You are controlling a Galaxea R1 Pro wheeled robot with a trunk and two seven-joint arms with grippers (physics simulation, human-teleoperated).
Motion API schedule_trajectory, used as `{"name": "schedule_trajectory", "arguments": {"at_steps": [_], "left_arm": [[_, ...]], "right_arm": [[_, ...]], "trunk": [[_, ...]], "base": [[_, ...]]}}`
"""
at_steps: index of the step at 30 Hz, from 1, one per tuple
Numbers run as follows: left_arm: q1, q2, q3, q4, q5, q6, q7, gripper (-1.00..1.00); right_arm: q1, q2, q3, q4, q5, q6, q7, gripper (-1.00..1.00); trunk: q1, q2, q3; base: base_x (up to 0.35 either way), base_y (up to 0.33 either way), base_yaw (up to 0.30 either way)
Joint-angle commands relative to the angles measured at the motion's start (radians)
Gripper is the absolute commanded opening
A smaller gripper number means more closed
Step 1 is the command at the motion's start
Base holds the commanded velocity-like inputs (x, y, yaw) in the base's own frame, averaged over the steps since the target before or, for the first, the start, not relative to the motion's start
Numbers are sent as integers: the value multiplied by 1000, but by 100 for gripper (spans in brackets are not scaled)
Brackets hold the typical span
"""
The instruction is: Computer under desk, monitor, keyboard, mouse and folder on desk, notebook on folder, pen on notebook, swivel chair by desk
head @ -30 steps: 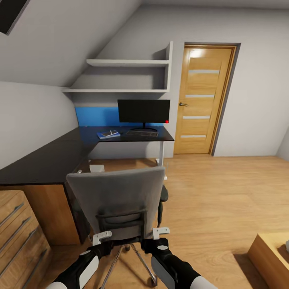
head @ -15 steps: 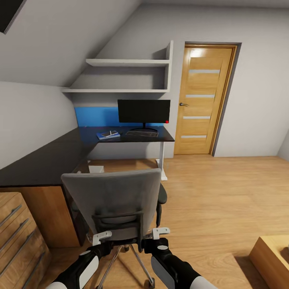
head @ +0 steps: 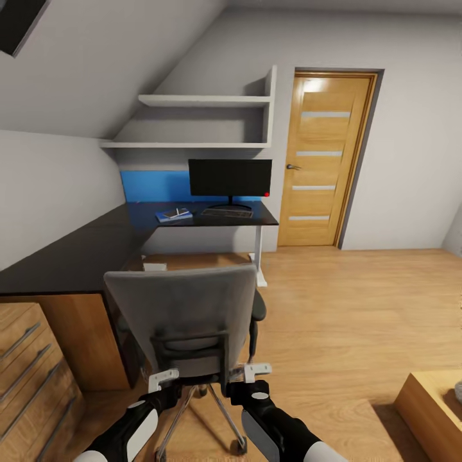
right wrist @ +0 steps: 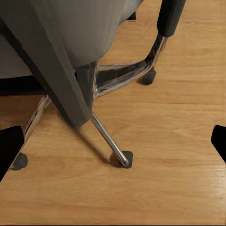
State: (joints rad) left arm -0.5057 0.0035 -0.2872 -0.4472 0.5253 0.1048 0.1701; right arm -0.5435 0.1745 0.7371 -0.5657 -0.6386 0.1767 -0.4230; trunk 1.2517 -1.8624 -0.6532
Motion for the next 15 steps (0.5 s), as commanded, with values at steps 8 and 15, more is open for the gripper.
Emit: {"name": "schedule_trajectory", "arguments": {"at_steps": [8, 15], "left_arm": [[0, -2, -7, -2, 5, 4, 7, 100], [0, -4, -9, -2, 4, 4, 7, 100]], "right_arm": [[-1, 0, 4, 0, -3, 4, -8, 100], [-1, 0, 4, 0, -3, 5, -7, 100]], "trunk": [[-1, -1, -1], [-1, -1, -1]], "base": [[-257, 0, 0], [-81, 0, 0]]}}
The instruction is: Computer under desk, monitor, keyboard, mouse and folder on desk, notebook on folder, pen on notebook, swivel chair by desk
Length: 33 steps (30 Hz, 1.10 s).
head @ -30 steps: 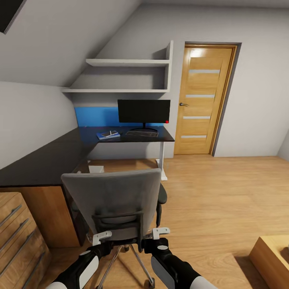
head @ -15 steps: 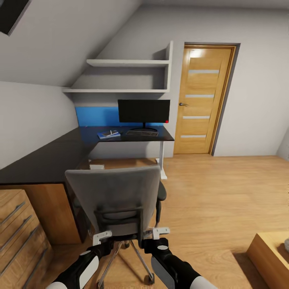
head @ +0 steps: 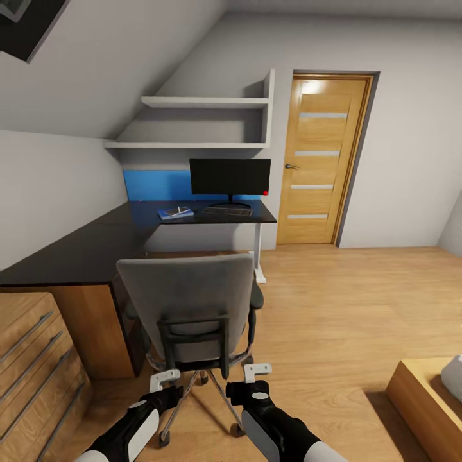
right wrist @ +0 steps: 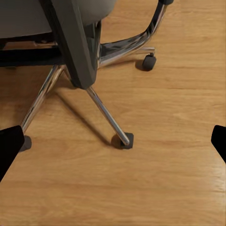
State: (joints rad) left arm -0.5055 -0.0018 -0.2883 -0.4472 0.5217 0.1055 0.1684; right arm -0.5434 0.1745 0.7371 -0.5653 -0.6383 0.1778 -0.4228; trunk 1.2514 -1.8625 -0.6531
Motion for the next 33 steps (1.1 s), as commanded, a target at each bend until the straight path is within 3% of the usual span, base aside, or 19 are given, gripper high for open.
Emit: {"name": "schedule_trajectory", "arguments": {"at_steps": [1, 15, 33], "left_arm": [[0, 1, -8, -2, 8, 3, 9, 100], [-1, 3, -8, -2, 13, 3, -10, 100], [0, 9, -5, -3, 10, 5, -12, 100]], "right_arm": [[-1, 0, 4, -1, -3, 4, -7, 100], [-2, 0, 7, -19, 7, -35, -2, 100], [-3, 0, 16, -46, 26, -60, 0, 100]], "trunk": [[0, -1, -1], [0, -1, -1], [0, -1, -1]], "base": [[-32, 0, 0], [-9, 0, 3], [0, 0, 89]]}}
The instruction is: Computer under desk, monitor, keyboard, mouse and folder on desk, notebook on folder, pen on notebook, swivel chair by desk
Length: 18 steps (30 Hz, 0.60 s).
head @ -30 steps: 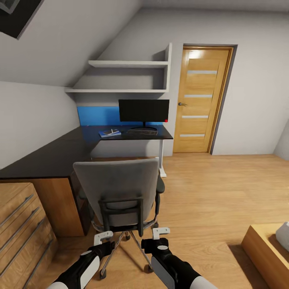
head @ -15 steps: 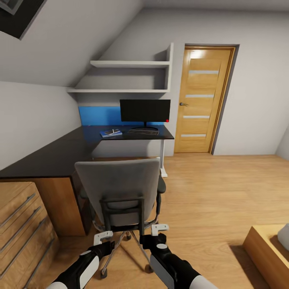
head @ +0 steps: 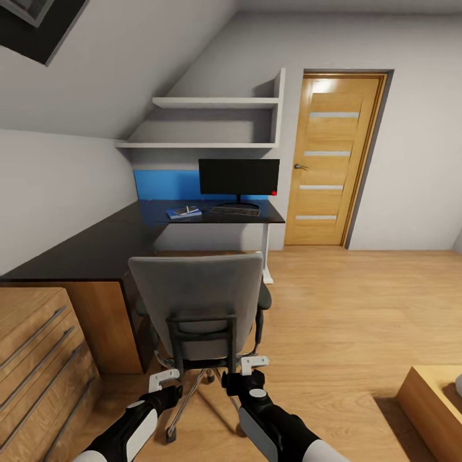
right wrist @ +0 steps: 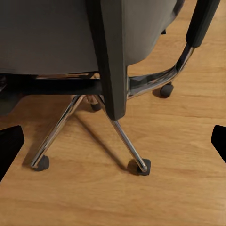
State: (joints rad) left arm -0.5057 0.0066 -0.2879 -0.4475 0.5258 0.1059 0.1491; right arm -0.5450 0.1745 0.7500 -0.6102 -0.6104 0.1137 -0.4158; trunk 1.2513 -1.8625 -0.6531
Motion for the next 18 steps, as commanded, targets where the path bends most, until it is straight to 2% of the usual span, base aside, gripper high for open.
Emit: {"name": "schedule_trajectory", "arguments": {"at_steps": [1, 9, 18], "left_arm": [[0, 1, -6, -2, 5, 4, 8, 100], [-1, 4, 2, -2, 7, 4, 7, 100], [-1, 5, 4, -2, 7, 5, 7, 100]], "right_arm": [[-1, 0, 3, -1, -2, 5, -7, 100], [-1, 0, 6, -3, 3, 4, -8, 100], [-1, 0, 5, -3, 4, 3, -8, 100]], "trunk": [[0, -1, -1], [0, -1, -1], [0, -1, -1]], "base": [[0, 0, 17], [45, 23, 7], [231, 122, 1]]}}
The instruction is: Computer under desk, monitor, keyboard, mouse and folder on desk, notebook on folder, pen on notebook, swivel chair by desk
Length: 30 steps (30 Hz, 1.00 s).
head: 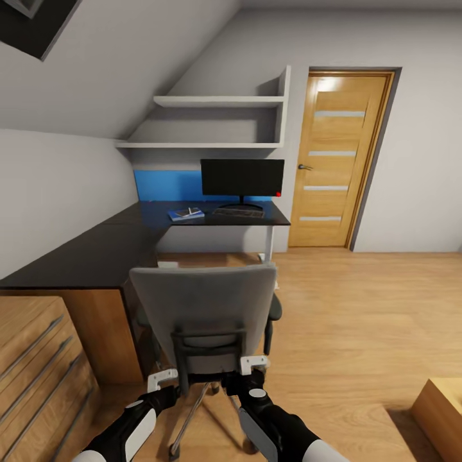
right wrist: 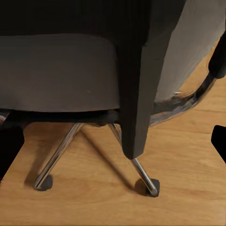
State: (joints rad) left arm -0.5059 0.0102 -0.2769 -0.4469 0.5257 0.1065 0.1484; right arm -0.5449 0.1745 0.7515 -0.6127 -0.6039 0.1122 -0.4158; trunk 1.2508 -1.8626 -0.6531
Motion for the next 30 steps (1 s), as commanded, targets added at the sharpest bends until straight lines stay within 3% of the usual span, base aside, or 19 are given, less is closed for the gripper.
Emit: {"name": "schedule_trajectory", "arguments": {"at_steps": [1, 19, 30], "left_arm": [[0, 1, -7, -3, 7, 4, 8, 100], [0, -1, -16, -3, 5, 4, 21, 100], [0, -1, -19, -3, 5, 4, 25, 100]], "right_arm": [[-1, 0, 3, -1, -2, 4, -8, 100], [-1, 0, 3, -1, -2, 3, -8, 100], [-1, 0, 3, -1, -2, 3, -8, 100]], "trunk": [[0, 0, -1], [0, 0, -1], [0, 0, -1]], "base": [[260, 111, 0], [84, 26, 0], [279, -66, 0]]}}
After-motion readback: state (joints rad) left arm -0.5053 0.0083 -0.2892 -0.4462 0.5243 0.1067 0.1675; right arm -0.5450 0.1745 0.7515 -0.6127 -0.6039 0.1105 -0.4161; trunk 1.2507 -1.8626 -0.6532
